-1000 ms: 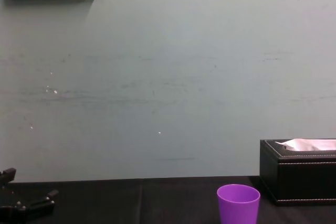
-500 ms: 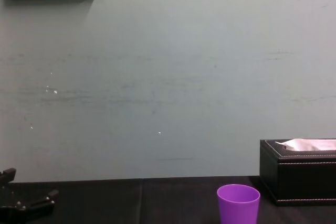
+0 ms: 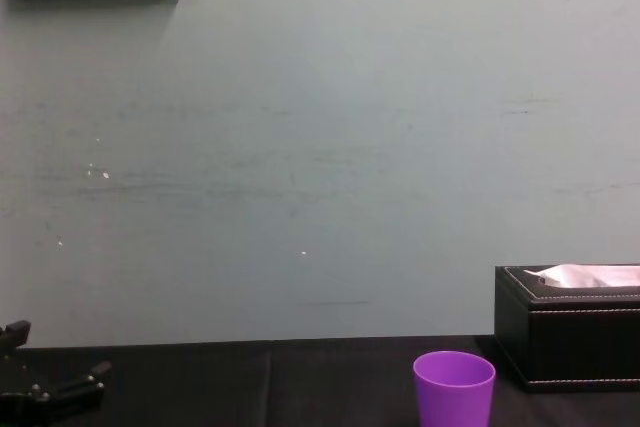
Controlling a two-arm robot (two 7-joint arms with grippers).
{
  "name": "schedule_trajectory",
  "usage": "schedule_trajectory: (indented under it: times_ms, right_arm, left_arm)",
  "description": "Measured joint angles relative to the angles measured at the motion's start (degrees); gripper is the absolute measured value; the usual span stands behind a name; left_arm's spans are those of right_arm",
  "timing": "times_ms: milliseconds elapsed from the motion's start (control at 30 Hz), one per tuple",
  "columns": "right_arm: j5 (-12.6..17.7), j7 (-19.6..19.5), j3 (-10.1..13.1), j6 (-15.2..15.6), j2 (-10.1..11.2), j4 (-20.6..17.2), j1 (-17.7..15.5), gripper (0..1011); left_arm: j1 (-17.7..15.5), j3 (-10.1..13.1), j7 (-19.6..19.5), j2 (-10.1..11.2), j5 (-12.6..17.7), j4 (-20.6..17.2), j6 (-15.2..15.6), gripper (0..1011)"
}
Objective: Stack the three plastic cups sequentially using one hand.
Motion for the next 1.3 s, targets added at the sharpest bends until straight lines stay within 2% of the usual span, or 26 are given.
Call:
schedule_trajectory:
  times_ms: [167, 467, 667, 767, 967, 1000, 1033, 1167, 1300]
  right_arm:
    - [0.0, -0.1, 0.0, 0.0, 0.0, 0.0, 0.0, 748]
    - [-0.1, -0.1, 0.0, 0.0, 0.1, -0.1, -0.1, 716]
    - [-1.9, 0.3, 0.0, 1.0, -0.1, -0.8, 1.5, 716]
    - [-2.5, 0.8, 0.1, 2.5, -0.5, -0.9, 3.5, 716]
    - [-3.4, 2.1, -0.3, 5.8, -1.3, -0.3, 9.1, 716]
    - [-3.7, 2.5, -0.5, 6.5, -1.5, 0.0, 10.9, 716]
    - [-3.7, 2.5, -0.5, 6.5, -1.5, 0.0, 10.9, 716]
    - [-4.4, 4.1, -1.3, 8.1, -2.3, 2.0, 16.9, 716]
    - [-4.4, 4.9, -1.9, 8.8, -3.2, 3.4, 20.2, 716]
  left_arm:
    - [0.0, 0.0, 0.0, 0.0, 0.0, 0.0, 0.0, 1001]
    - [0.0, 0.0, 0.0, 0.0, 0.0, 0.0, 0.0, 1000]
    - [0.0, 0.0, 0.0, 0.0, 0.0, 0.0, 0.0, 1000]
    - [0.0, 0.0, 0.0, 0.0, 0.0, 0.0, 0.0, 1000]
    - [0.0, 0.0, 0.0, 0.0, 0.0, 0.0, 0.0, 1000]
    - [0.0, 0.0, 0.0, 0.0, 0.0, 0.0, 0.0, 1000]
    - [0.0, 0.0, 0.0, 0.0, 0.0, 0.0, 0.0, 1000]
    - [0.0, 0.0, 0.0, 0.0, 0.0, 0.0, 0.0, 1000]
    - [0.0, 0.0, 0.0, 0.0, 0.0, 0.0, 0.0, 1000]
